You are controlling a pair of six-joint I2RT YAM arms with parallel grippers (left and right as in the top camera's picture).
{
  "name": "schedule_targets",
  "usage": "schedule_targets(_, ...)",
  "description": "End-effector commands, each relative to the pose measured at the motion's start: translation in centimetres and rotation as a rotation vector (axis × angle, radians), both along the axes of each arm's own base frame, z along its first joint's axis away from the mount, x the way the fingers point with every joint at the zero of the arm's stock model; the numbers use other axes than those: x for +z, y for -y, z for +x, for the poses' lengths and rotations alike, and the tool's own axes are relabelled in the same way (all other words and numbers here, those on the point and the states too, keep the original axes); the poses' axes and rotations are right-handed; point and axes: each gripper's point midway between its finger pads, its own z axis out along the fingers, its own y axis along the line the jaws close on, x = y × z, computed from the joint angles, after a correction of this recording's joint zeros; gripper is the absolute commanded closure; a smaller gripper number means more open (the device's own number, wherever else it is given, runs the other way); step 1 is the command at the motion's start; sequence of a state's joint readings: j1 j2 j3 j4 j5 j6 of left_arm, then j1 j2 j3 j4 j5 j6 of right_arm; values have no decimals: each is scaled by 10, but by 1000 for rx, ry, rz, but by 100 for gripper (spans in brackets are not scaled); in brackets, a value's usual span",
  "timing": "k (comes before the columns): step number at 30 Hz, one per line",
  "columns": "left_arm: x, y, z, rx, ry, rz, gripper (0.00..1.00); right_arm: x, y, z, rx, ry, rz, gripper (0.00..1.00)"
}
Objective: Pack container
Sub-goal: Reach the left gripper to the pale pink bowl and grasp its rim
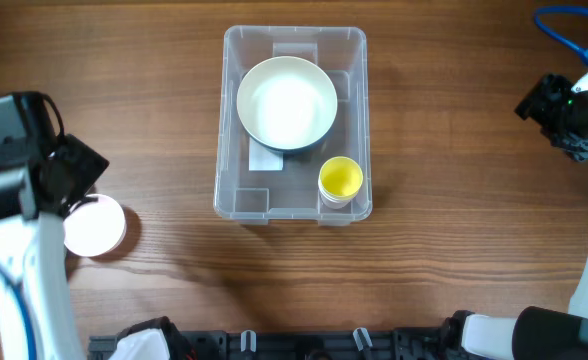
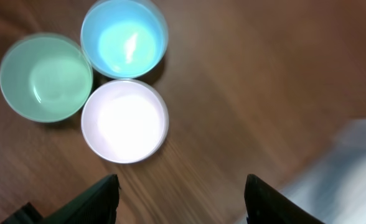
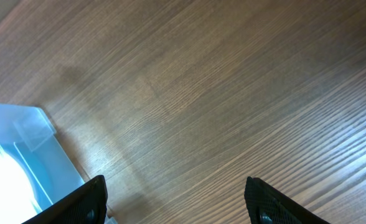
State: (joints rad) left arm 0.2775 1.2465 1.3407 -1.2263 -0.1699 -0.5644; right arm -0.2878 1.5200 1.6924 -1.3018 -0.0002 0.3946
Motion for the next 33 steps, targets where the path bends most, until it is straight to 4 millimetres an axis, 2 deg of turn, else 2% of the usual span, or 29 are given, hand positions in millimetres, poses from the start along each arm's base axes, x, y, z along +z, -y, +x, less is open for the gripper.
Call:
schedule_targets(1, -80, -7, -4, 5, -183, -93, 34, 6, -2, -3, 23, 16, -12, 28)
schedule_targets(5, -138, -2, 9, -59, -291, -183, 34, 7, -6, -1, 39, 25, 4, 28)
schedule_targets(8, -172, 2, 16, -62, -360, -244, 34, 7, -6, 0, 40, 27, 4, 28)
schedule_targets(14, -218, 4, 14, -56, -470, -295, 34, 6, -5, -1, 42, 23, 1, 28)
schedule_targets(17, -224, 3, 15, -56, -478, -295, 38, 6, -5, -1, 41, 23, 1, 28)
schedule_targets(19, -224, 0, 15, -54, -479, -279, 45, 6, -5, -1, 41, 23, 1, 28)
schedule_targets(20, -224, -2, 15, -52, -481, -268, 50, 6, -5, -1, 41, 23, 1, 28)
schedule_targets(24, -224, -4, 14, -49, -486, -255, 83, 6, -5, -1, 39, 24, 2, 28)
schedule_targets(25, -224, -4, 14, -49, -485, -255, 87, 6, -5, -1, 39, 24, 2, 28)
schedule_targets(30, -224, -4, 15, -50, -482, -256, 96, 6, -5, -1, 39, 24, 2, 28)
schedule_targets(33, -220, 1, 17, -66, -478, -250, 96, 7, -5, -1, 39, 25, 1, 28)
